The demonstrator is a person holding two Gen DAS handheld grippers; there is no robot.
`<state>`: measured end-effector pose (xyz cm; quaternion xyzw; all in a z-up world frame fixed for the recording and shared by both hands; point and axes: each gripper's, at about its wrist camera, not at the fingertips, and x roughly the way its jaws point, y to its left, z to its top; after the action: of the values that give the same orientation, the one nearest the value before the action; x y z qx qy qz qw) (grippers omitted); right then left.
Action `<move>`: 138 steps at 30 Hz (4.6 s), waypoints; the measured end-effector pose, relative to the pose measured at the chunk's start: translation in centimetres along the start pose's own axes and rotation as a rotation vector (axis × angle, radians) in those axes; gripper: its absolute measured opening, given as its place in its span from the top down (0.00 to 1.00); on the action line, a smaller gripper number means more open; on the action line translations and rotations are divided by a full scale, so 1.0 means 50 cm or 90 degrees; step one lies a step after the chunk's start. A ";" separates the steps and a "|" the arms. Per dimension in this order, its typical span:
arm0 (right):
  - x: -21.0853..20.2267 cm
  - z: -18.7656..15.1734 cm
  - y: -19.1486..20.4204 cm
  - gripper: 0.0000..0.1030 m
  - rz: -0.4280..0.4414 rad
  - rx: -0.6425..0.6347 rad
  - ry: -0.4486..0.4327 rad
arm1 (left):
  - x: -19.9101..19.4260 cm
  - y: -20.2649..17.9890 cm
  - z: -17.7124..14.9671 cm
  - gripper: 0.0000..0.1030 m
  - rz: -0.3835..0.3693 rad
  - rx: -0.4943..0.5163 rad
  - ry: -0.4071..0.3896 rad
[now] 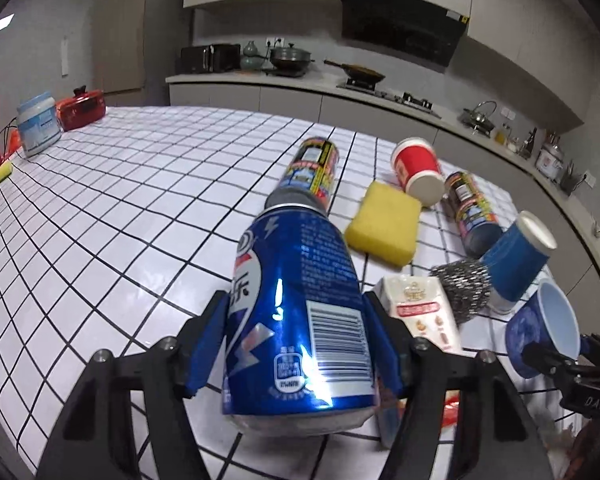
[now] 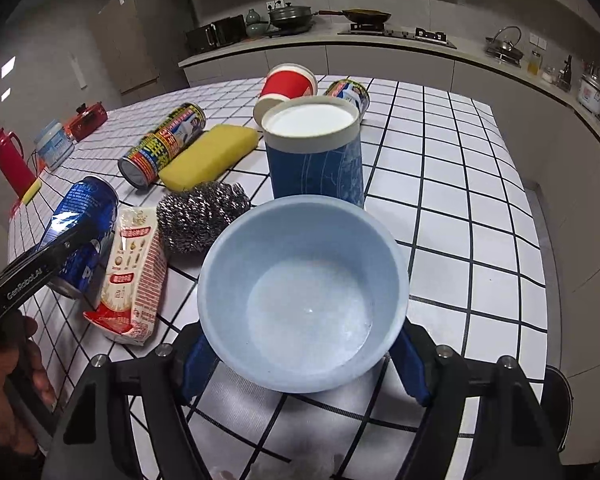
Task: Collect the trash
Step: 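Carry the can and cup over the bin and open both tools to drop them, then grasp the crumpled white tissue with the left tool while the right tool grasps the blue paper cup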
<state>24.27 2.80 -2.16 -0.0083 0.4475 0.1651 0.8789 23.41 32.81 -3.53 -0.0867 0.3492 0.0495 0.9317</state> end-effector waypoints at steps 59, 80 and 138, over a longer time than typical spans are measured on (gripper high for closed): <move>-0.357 -0.337 -0.659 0.25 -0.157 0.158 -0.029 | -0.179 -0.740 -0.267 0.35 -0.255 0.184 0.038; -0.134 -0.465 -0.777 0.25 -0.100 -0.010 0.080 | -0.041 -0.863 -0.421 0.35 -0.222 0.150 0.149; -0.281 -0.215 -0.500 0.00 -0.046 0.033 -0.036 | -0.232 -0.514 -0.217 0.00 -0.002 0.048 -0.052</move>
<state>15.63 -26.53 -0.87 0.0030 0.4258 0.1216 0.8966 11.66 5.11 -0.67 -0.0500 0.3125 0.0382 0.9478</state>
